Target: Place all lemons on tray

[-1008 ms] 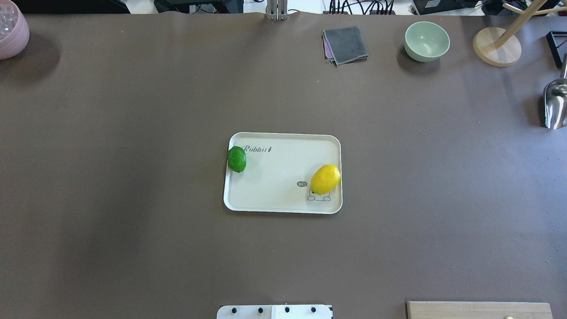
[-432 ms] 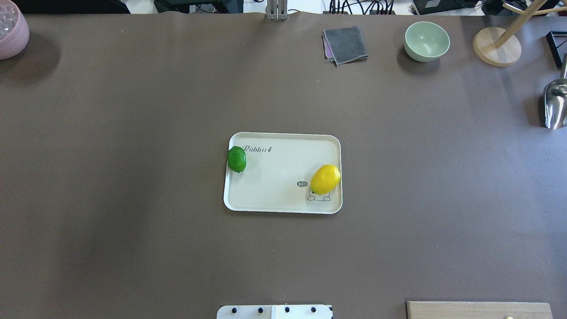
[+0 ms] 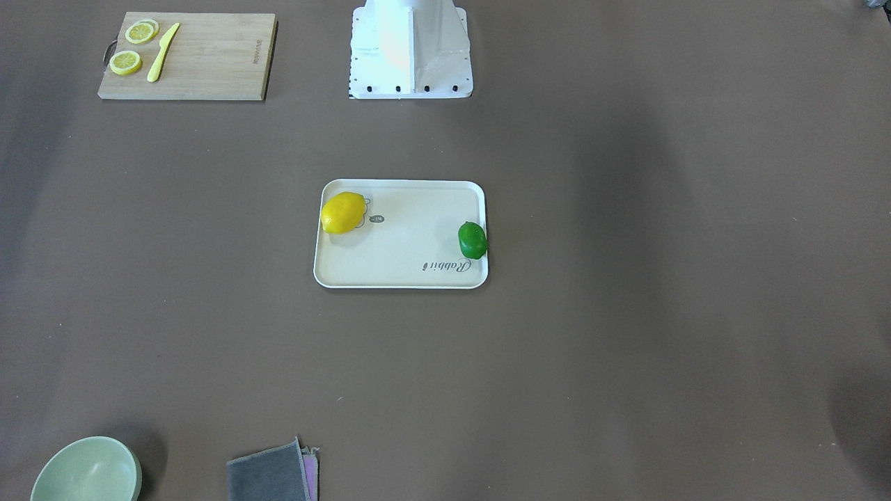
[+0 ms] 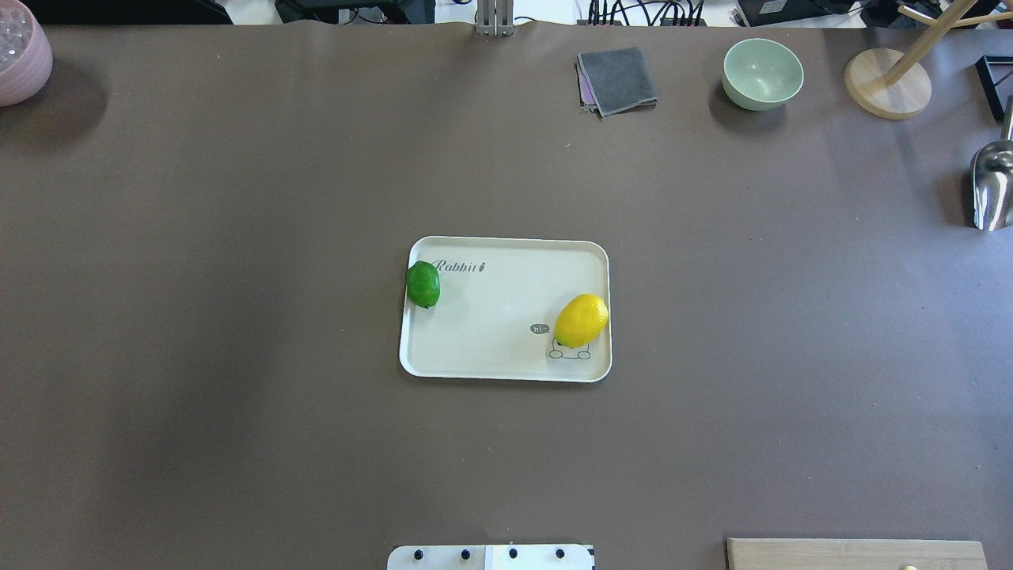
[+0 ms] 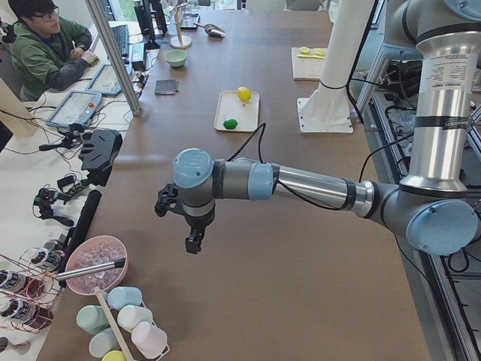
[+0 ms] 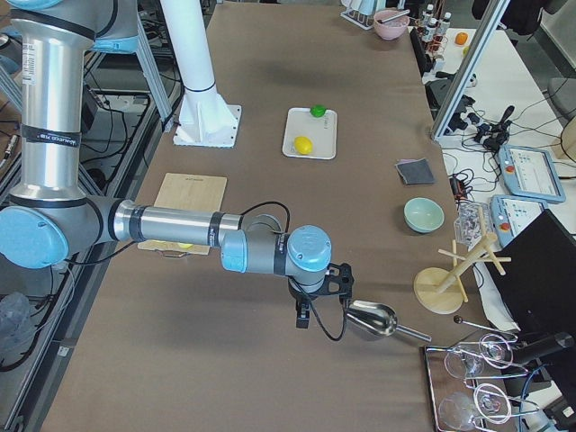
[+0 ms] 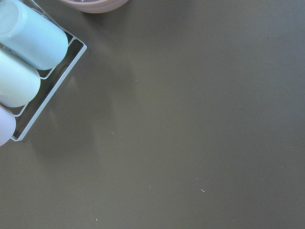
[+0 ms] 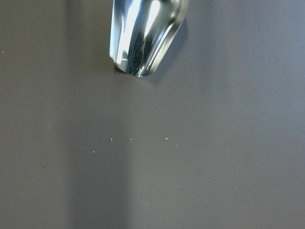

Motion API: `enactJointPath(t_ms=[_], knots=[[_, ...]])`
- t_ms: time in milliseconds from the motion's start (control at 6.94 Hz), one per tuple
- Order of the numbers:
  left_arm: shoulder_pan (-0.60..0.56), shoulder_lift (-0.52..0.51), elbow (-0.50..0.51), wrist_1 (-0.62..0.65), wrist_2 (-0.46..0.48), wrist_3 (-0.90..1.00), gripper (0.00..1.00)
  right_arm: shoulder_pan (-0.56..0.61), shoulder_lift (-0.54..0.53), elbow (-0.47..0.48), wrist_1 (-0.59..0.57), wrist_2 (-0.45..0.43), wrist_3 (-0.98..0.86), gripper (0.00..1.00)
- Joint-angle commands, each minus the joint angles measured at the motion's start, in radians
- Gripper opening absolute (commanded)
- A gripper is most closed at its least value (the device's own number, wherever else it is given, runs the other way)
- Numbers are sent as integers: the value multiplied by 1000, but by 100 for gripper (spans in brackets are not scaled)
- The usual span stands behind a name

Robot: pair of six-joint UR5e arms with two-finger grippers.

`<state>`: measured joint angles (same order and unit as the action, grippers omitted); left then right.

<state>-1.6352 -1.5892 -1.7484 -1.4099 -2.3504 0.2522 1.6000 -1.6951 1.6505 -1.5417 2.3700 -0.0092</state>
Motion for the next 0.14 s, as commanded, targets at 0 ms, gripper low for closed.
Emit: enactJointPath(t_ms=[0], knots=[[0,0,-2,0,0,-1,98,-2,2,3,2,0,0,100]])
